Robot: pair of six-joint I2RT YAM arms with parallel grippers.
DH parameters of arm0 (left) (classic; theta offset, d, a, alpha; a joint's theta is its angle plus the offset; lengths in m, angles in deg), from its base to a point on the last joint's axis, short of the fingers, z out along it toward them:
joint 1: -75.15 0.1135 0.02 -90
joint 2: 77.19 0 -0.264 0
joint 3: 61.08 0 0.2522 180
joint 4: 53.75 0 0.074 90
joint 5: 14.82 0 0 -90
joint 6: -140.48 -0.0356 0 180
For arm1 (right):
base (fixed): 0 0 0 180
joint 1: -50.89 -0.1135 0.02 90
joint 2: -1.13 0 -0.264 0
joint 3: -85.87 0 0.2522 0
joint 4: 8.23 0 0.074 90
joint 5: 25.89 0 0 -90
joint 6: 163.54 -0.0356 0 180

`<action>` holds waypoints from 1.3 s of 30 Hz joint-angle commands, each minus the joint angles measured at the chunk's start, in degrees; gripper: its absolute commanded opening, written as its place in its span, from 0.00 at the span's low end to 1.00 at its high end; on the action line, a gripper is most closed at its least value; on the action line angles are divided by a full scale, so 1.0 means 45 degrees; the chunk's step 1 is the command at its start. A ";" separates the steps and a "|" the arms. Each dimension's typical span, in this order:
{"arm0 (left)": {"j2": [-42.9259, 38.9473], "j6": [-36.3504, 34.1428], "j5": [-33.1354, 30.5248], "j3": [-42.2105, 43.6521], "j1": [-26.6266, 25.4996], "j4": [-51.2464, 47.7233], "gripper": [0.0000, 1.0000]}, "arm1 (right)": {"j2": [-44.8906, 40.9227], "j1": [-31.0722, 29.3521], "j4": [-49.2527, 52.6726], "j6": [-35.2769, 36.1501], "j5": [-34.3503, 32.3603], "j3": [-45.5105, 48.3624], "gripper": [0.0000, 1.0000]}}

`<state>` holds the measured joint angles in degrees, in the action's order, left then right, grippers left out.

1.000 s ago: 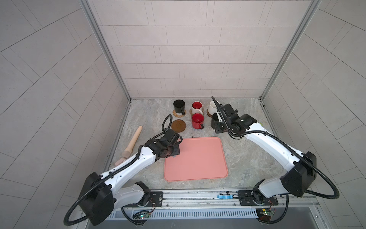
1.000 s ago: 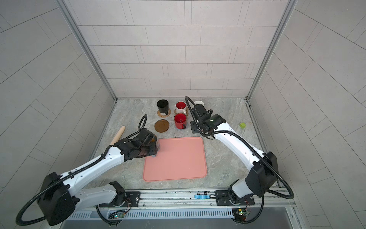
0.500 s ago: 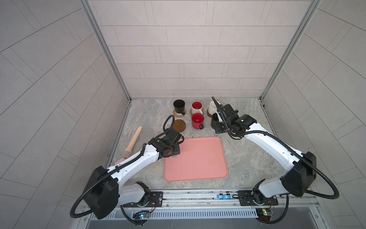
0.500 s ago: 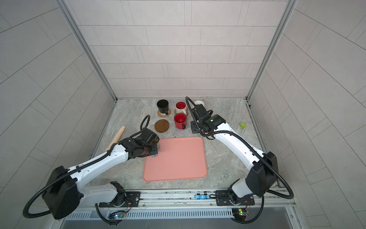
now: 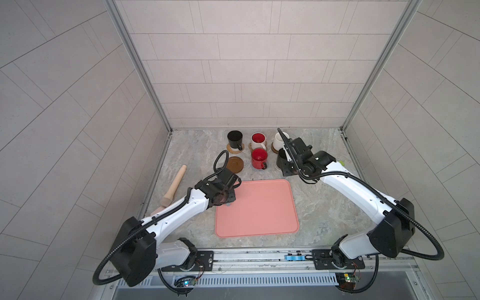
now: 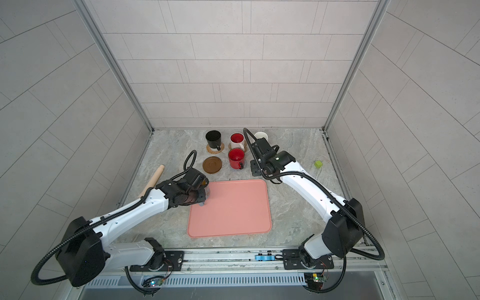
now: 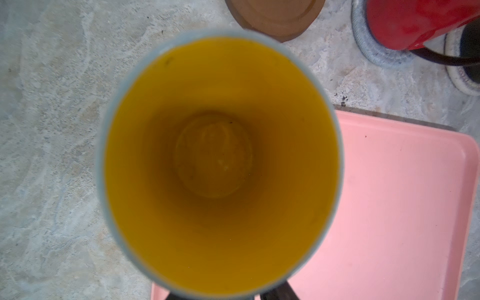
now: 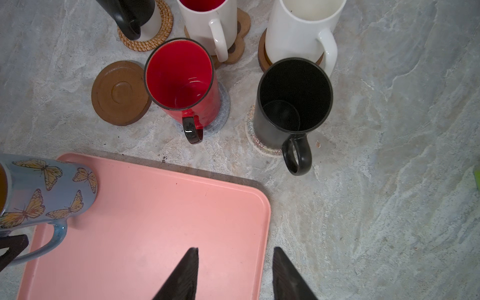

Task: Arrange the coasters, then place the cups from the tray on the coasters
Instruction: 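Lower the open left gripper onto the butterfly mug's rim near its handle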

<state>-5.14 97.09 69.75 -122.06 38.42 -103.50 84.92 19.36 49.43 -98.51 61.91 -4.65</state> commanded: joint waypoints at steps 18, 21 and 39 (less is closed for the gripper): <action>0.0326 -0.0294 -0.0060 0.0125 0.0153 0.0004 0.14 | -0.0315 0.0046 0.0091 -0.0209 -0.0116 0.0063 0.49; 0.0316 -0.0389 -0.0102 0.0003 0.0142 -0.0091 0.12 | -0.0368 0.0045 0.0080 -0.0254 -0.0137 0.0101 0.49; -0.0340 -0.0785 -0.0947 -0.0219 0.0151 -0.0030 0.09 | -0.0728 0.0044 0.0070 -0.0311 -0.0235 0.0273 0.49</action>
<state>-4.57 94.36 68.94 -122.06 38.88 -103.78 83.63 19.40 49.43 -99.30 61.89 -4.25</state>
